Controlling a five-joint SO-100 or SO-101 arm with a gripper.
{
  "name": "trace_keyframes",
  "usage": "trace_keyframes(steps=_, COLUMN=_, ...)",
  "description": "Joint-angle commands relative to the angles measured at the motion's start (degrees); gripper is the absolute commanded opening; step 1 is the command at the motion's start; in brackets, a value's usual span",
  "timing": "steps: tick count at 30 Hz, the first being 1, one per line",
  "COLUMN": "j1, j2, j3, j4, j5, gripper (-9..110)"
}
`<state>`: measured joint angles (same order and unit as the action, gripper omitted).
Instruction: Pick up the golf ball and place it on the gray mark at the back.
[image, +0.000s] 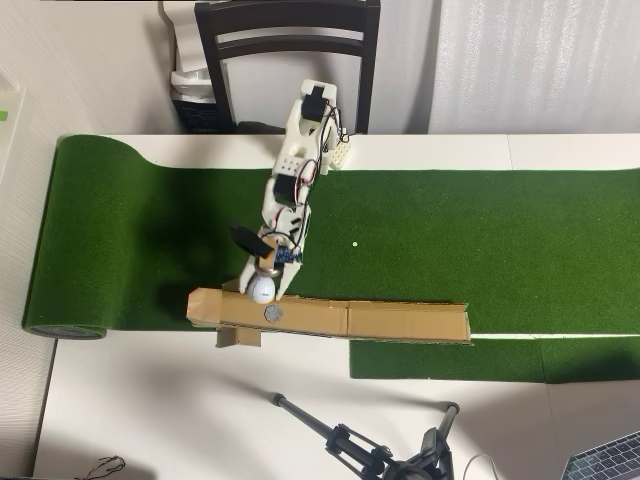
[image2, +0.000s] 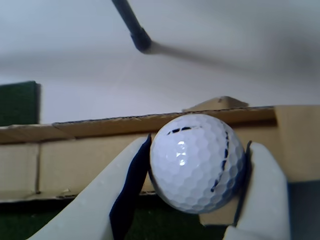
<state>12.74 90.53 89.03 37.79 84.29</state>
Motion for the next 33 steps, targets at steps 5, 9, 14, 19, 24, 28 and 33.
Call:
trace_keyframes(steps=5, j1=-2.55, j2=-1.05, j3=-6.59, j4=-4.66, j5=0.09, gripper=14)
trace_keyframes(steps=9, j1=-3.6, j2=-2.64, j3=-6.59, j4=-4.66, j5=0.09, gripper=14)
trace_keyframes(steps=14, j1=-3.69, j2=-3.52, j3=-6.59, j4=-4.66, j5=1.93, gripper=14)
trace_keyframes(steps=19, j1=-5.01, j2=-4.31, j3=-6.59, j4=-4.75, j5=1.93, gripper=14)
trace_keyframes(steps=24, j1=-5.54, j2=-4.75, j3=-6.59, j4=-4.75, j5=2.02, gripper=14)
trace_keyframes(steps=28, j1=-5.63, j2=-5.63, j3=-6.59, j4=-4.75, j5=2.02, gripper=14)
trace_keyframes(steps=33, j1=-5.63, j2=-6.68, j3=-6.59, j4=-4.75, j5=2.02, gripper=14)
